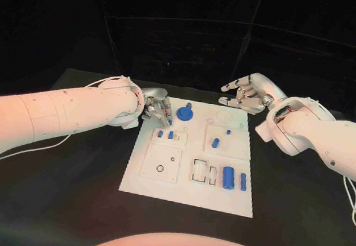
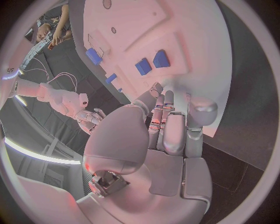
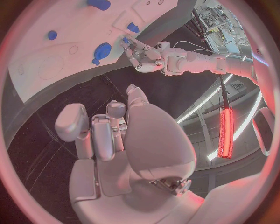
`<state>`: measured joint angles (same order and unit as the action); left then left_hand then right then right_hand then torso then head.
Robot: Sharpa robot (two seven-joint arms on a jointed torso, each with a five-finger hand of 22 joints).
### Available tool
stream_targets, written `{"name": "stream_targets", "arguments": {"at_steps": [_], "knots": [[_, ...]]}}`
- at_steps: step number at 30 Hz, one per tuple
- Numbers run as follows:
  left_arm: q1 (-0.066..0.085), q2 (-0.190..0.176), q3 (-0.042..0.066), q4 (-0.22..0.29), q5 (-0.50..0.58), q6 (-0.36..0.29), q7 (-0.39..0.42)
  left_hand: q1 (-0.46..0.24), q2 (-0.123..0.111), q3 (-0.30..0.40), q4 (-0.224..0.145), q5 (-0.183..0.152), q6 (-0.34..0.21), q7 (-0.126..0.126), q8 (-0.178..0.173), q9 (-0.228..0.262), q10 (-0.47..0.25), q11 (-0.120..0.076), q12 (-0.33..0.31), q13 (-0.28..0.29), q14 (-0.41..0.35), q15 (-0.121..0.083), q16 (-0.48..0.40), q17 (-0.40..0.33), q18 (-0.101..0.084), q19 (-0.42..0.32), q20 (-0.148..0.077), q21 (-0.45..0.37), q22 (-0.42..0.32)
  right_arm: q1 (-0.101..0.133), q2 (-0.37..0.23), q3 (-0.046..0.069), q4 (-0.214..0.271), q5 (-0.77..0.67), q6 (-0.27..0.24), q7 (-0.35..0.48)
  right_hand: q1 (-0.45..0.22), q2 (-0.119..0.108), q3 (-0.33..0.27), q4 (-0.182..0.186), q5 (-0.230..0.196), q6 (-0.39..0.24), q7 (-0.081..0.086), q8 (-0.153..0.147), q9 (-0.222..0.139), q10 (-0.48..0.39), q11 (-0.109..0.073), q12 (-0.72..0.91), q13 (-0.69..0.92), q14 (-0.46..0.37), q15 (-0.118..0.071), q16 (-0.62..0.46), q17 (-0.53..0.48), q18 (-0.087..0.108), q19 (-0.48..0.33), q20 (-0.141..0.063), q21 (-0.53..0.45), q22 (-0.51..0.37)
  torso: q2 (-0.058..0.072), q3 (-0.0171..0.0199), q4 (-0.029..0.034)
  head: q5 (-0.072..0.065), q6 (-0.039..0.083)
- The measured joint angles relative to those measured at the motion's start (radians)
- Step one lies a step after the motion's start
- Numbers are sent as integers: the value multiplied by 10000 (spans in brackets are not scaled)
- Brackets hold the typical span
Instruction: Assemble the parts on the task board
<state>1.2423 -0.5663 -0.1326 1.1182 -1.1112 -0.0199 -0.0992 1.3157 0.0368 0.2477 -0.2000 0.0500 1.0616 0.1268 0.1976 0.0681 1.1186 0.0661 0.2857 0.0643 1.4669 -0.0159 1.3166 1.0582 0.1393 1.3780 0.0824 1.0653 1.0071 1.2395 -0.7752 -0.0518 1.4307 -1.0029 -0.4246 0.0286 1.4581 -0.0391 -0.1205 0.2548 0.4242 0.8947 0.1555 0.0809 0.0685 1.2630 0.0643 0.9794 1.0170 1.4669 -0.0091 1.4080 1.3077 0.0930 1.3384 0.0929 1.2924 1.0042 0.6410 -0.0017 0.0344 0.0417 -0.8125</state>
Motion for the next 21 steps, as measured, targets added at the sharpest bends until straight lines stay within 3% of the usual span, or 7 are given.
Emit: {"name": "stream_targets", "arguments": {"at_steps": [21], "knots": [[-5, 83, -3, -52, 3, 45, -79, -92, -93, 53, -54, 0, -1, -1, -147, -9, 0, 0, -120, 0, 0, 0, 0, -34, 0, 0, 0, 0, 6, 0, -6, 0, 0, 0, 3, -3, 0, 0, 0, 0, 0, 0, 0, 0, 0, 0, 0, 0, 0, 0, 0, 0, -2, 0, 0, 0, 0, 0, -14, 7, 9, -41, -35]]}}
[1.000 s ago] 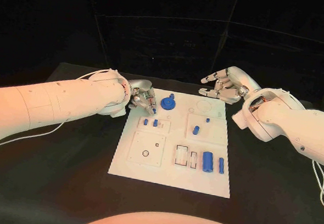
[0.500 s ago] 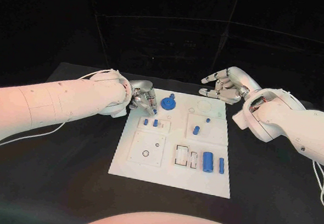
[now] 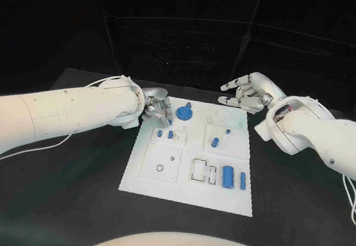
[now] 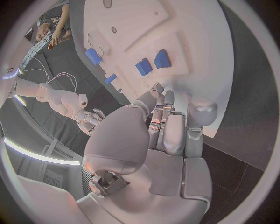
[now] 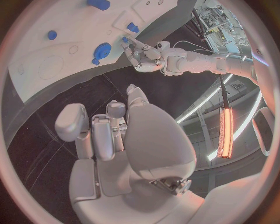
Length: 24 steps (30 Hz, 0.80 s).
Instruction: Assemble the parts on the task board
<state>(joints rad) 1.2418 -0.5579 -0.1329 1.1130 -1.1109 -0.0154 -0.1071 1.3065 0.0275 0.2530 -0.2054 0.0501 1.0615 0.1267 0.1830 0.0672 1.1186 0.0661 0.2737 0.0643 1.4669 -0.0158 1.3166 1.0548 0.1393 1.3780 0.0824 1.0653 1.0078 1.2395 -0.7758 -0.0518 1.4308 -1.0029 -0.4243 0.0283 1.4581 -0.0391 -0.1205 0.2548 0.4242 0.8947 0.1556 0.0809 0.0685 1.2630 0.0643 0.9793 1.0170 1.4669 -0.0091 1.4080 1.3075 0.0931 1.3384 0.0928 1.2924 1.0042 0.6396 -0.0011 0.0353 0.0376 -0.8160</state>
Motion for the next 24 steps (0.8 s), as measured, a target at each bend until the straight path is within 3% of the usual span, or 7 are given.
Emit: {"name": "stream_targets", "arguments": {"at_steps": [7, 11, 24], "knots": [[0, -16, 0, 32, 0, 28, -22, -43, -43, 65, -65, 0, -37, 37, -76, -5, 0, 0, -76, 0, 0, 0, 0, -16, 0, 0, 0, 0, 31, 0, 0, 0, 0, 0, 2, -1, -41, 41, -29, 29, 0, 0, 0, 0, 0, 0, 0, 0, -14, 0, 0, 0, -1, -1, 0, 0, 0, 0, -8, 0, 16, -17, -18], [0, -42, 0, 50, 0, 51, -39, -58, -58, 154, -154, 0, -222, 214, -272, -42, 37, 37, -150, 0, 0, 0, 0, -52, -1, 0, 0, 0, 54, 0, 0, 0, -5, 0, 4, -1, -41, 41, -29, 29, 0, 0, 0, 0, 0, 0, 0, 0, -14, 0, 0, 0, -1, 0, 0, 0, 0, 0, -12, 1, 21, -18, -30], [0, -99, -1, 71, -1, 82, -51, -96, -177, 276, -277, 0, -560, 269, -550, -41, 71, 72, -259, 0, -36, 36, 0, -100, 0, -34, 34, 0, 92, 0, 7, 0, -26, 0, 10, -1, -41, 41, -29, 29, 0, 0, 0, 0, 0, 0, 0, 0, -13, 0, 0, 0, -1, -1, 0, 0, 0, 0, -9, -1, 22, -6, -27]]}}
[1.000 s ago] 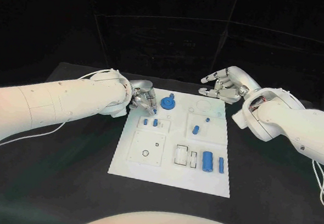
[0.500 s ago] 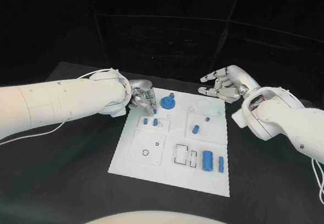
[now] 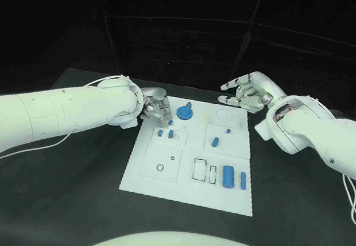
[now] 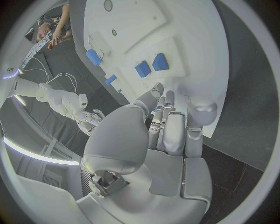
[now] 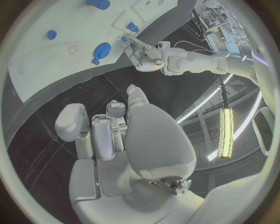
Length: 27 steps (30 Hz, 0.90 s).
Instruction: Assemble the parts on the task board
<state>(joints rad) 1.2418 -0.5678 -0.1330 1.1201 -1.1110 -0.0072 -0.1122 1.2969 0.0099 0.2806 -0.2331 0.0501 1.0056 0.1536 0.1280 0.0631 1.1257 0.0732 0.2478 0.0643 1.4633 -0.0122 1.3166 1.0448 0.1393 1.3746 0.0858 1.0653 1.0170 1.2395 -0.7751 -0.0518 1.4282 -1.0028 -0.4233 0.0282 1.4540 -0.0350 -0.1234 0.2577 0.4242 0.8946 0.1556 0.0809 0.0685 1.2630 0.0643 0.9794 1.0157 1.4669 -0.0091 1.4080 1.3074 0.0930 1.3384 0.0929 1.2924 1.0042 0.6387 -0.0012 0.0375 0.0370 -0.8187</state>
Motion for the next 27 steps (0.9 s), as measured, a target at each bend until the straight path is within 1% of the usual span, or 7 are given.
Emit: {"name": "stream_targets", "arguments": {"at_steps": [5, 9, 12, 14, 19, 20, 27], "knots": [[0, -78, 0, -39, 0, -14, -2, 0, 0, 49, -49, 0, -131, 58, -127, 0, 36, 36, -50, 0, 37, 37, 0, -29, 0, 0, 0, 0, 0, 0, -1, 0, -40, 0, 43, -36, 0, 0, 0, 0, 0, 0, 0, 0, 0, -50, -16, -70, -124, 0, 0, -54, -9, 0, -1, -1, -96, -85, 4, -4, -10, 3, 12], [0, -258, 6, -31, 79, -163, 22, 0, 0, 167, -58, 0, -142, 70, -152, 3, 61, 61, -60, 0, 37, 37, 0, -79, 0, -35, 35, 0, -43, 0, -20, 0, -163, -129, 331, -249, 279, 151, 95, -52, -148, 224, -34, 157, 24, -1581, -33, -2476, -2189, 0, 0, -747, -850, 161, -494, -57, -726, -1097, 3, -4, -12, -27, 37], [3, -506, 7, 27, 373, -469, 172, 1, 1, 253, -57, 0, 54, 65, -74, 61, 71, 71, -116, 0, 37, 37, 0, -130, -1, -70, 70, -181, -235, 0, -62, 0, -237, -450, 698, -475, 659, 167, 262, -147, -415, 698, -84, 395, 98, -2081, -73, -3549, -3036, -91, -91, -1321, -1536, 317, -701, -91, -1070, -1619, 1, -5, -12, -67, 72], [12, -675, 8, 102, 742, -719, 358, 9, 9, 335, -86, 0, 182, 67, -37, 86, 72, 72, -116, 4, 27, 47, -47, -221, -1, -151, 118, -376, -436, 0, -110, 0, -249, -855, 1023, -641, 1108, 141, 514, -219, -993, 1005, -84, 513, 113, -2206, -109, -4691, -4065, -91, -91, -1629, -1895, 317, -702, -91, -1167, -1748, -1, -5, -12, -89, 101], [28, -1153, 9, 533, 2488, -1412, 1259, -7, 138, 611, -79, 0, 329, 106, -37, 87, 111, 111, -195, 14, -413, 114, -713, -1304, -2, -800, 113, -1549, -1579, -4, -229, -4, -182, -2141, 1662, -952, 1673, -40, 1053, -299, -1633, 1456, -103, 612, 42, -1584, -14, -6783, -6164, -53, -128, -1905, -2186, 317, -695, -85, -1269, -1818, -4, -10, -25, -242, 209], [29, -1241, 9, 645, 2911, -1516, 1482, -11, 142, 622, -68, 0, 368, 71, -37, 87, 110, 110, -195, 24, -465, 106, -795, -1435, 90, -883, 121, -1697, -1716, -13, -246, -4, -154, -2421, 1758, -1004, 1714, -82, 1118, -299, -1732, 1489, -136, 612, 21, -1581, -15, -7030, -6415, -53, -128, -1905, -2186, 316, -671, -61, -1275, -1818, -4, -12, -25, -278, 226], [-35, -1844, -4, 1680, 5721, -1823, 3168, -325, 72, 612, 54, 0, 459, 51, 10, 72, 216, 106, -196, 58, -716, 105, -1172, -2033, 155, -1253, 140, -2455, -2416, -204, -344, -13, 81, -4239, 2119, -1306, 1610, -295, 1314, -197, -2089, 1331, -94, 263, -29, -1701, 132, -7718, -7202, 19, -51, -1905, -2139, 315, -606, 4, -1276, -1799, -4, -28, -19, -489, 338]]}}
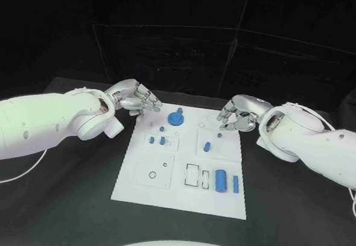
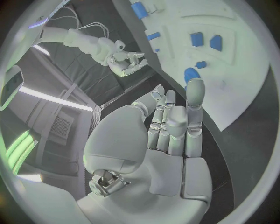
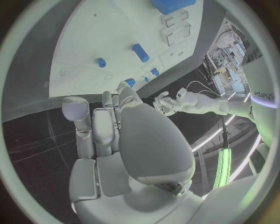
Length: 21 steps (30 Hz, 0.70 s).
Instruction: Assemble the parts on the task board
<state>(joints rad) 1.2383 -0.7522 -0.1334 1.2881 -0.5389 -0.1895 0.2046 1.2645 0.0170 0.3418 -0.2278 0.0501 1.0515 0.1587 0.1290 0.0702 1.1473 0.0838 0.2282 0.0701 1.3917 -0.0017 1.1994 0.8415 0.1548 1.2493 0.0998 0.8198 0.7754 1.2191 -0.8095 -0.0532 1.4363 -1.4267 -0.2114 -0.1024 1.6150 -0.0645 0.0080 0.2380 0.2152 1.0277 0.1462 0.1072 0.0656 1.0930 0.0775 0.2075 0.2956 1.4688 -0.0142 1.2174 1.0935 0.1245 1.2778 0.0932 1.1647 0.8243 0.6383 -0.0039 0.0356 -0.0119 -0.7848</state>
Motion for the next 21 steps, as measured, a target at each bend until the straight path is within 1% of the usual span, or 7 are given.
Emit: {"name": "stream_targets", "arguments": {"at_steps": [2, 4, 8, 11, 12, 15, 21], "knots": [[-45, -139, -4, 263, 585, -14, 404, 0, 0, -19, 19, 0, 14, -14, 0, -2, 0, 0, 6, 13, -72, 0, -34, -94, 0, -64, -5, -127, -110, -69, -2, -1, 44, -486, 49, -91, 24, -51, 10, 10, -27, -22, 22, -41, 0, -50, 50, -104, -137, -38, 37, 0, 6, 1, 20, 20, 0, 4, 0, 0, 3, -60, 25], [-96, -275, -10, 509, 1263, -14, 793, -43, -44, -9, 40, 0, 14, -14, 0, -2, 20, -20, 52, 13, -135, -10, -125, -220, 152, -163, -13, -304, -265, -121, 4, -1, 68, -858, 73, -165, -20, -95, 71, 8, -27, -36, 35, -66, 0, -50, 50, -148, -239, -38, 37, 0, 7, 1, 34, 34, 0, 5, 0, -1, 5, -97, 46], [-168, -432, -11, 889, 2541, 20, 1325, -43, -44, -20, 74, 0, 14, -14, 0, -2, 36, -35, 117, 41, -358, 0, -384, -626, 152, -353, -2, -645, -567, -228, 38, -1, 70, -1498, 115, -310, 8, -142, 291, -17, -117, -36, 35, -152, 0, -85, 85, -306, -586, -38, 109, 0, 51, 2, 89, 89, 0, 46, 1, -1, 16, -126, 151], [-214, -511, -11, 1102, 3324, 77, 1618, -42, -44, -20, 74, 0, 37, -38, 0, -2, 35, -35, 117, 49, -428, -3, -428, -721, 152, -353, -2, -685, -591, -293, 83, -1, 44, -1778, 155, -389, 13, -147, 501, -42, -359, -19, 52, -213, 1, -85, 85, -388, -780, -38, 109, 0, 51, 1, 89, 89, 0, 46, 5, -7, 26, -115, 192], [-228, -542, -11, 1171, 3617, 104, 1721, -42, -44, -37, 91, 0, 49, -50, 0, -2, 35, -35, 133, 57, -520, -13, -522, -858, 151, -418, -13, -729, -612, -312, 107, -1, 24, -1873, 184, -419, 61, -195, 571, -50, -435, 5, 76, -213, 1, -85, 85, -418, -846, -38, 109, 0, 50, 1, 89, 89, 0, 45, 10, -8, 26, -101, 196], [-243, -605, -12, 1302, 4151, 162, 1912, -105, -108, -60, 114, 0, 48, -51, 0, -7, 35, -35, 160, 61, -697, 18, -757, -1214, 151, -499, 4, -795, -668, -346, 167, -1, -54, -2028, 266, -487, 61, -195, 760, -23, -579, -17, 98, -269, 1, -124, 123, -531, -1080, -2, 144, 0, 50, 0, 126, 125, 0, 45, 22, -7, 24, -65, 198], [-261, -714, -12, 1468, 4834, 248, 2183, -105, -108, -87, 141, 0, -8, 4, -1, -22, 35, -35, 160, 71, -805, 55, -849, -1411, 150, -534, 38, -914, -729, -412, 316, -2, -235, -2214, 457, -606, -58, -313, 991, -28, -731, -66, 146, -338, 1, -176, 175, -617, -1386, -38, 179, 0, -22, 0, 126, 125, 0, 19, 45, -1, -12, -42, 165]]}}
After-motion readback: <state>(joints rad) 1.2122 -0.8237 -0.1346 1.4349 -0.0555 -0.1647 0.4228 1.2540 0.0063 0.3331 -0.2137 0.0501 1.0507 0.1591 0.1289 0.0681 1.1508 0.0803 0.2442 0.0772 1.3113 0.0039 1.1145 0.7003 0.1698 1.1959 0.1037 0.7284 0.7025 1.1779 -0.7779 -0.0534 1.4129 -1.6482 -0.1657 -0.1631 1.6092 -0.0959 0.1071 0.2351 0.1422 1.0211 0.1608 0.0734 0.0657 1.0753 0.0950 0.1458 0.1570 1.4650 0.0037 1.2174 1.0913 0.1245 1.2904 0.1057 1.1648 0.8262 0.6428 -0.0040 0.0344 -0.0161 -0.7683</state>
